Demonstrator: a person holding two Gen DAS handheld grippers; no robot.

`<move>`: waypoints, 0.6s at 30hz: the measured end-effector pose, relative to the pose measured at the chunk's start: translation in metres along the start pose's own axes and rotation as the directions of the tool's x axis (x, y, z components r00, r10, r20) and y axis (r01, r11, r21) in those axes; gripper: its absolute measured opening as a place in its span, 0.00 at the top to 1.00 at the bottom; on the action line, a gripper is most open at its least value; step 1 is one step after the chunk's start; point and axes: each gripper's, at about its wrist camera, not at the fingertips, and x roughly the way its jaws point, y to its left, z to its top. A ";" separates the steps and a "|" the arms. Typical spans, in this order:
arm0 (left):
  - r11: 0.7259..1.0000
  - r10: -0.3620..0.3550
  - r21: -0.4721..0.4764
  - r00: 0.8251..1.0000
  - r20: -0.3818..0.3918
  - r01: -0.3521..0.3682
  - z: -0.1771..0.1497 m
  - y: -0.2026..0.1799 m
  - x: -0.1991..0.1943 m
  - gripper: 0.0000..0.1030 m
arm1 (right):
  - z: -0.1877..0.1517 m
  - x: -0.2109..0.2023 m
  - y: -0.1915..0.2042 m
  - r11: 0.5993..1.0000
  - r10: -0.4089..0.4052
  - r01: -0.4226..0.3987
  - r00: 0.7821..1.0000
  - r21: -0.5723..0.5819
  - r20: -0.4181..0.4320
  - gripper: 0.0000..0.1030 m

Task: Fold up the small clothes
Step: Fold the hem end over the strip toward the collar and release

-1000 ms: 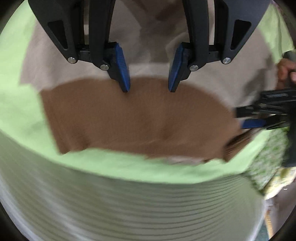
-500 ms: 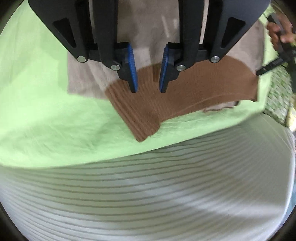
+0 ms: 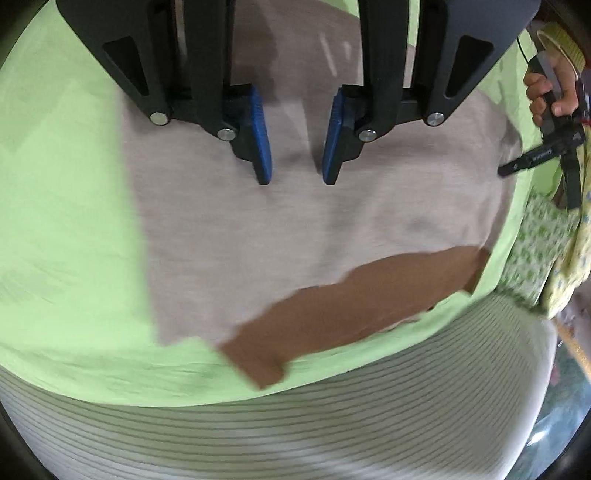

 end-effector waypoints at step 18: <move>0.955 -0.103 -0.287 0.990 -0.097 0.071 -0.074 0.011 -0.024 0.20 | -0.030 -0.051 0.039 0.993 0.060 -0.067 0.996 0.095 0.068 0.61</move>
